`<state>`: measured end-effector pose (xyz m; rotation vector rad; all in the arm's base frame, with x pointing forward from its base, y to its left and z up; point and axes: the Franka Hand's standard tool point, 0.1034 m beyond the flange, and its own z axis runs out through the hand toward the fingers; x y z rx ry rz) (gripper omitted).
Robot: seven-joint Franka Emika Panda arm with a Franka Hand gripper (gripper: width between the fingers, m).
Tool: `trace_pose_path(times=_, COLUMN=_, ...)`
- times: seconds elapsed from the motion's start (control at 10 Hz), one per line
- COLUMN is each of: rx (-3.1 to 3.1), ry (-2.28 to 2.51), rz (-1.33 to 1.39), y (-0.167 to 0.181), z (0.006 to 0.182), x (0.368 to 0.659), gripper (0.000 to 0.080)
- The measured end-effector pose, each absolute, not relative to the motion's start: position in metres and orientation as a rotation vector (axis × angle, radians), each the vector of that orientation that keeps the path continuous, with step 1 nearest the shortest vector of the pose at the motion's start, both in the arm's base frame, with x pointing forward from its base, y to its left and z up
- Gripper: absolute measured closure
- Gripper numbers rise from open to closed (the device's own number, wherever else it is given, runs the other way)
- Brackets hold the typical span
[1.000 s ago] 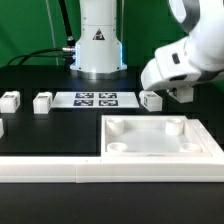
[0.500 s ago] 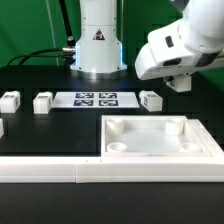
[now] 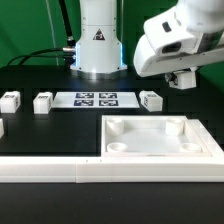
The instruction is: Assemble square table
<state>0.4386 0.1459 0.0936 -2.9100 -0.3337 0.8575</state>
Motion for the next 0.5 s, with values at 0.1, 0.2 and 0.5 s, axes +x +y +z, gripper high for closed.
trace_pose_path(times=0.1, rx=-2.938, ry=-0.331, rz=0.750, y=0.1471, z=0.0956, x=0.4470, gripper=0.0511)
trace_pose_path(times=0.2, rx=-2.959, ry=-0.328, rz=0.672, y=0.1458, z=0.0930, x=0.4459, gripper=0.0511)
trace_pose_path(times=0.5, rx=-3.015, ry=-0.314, rz=0.367, y=0.1422, z=0.0898, x=0.4521, gripper=0.0511)
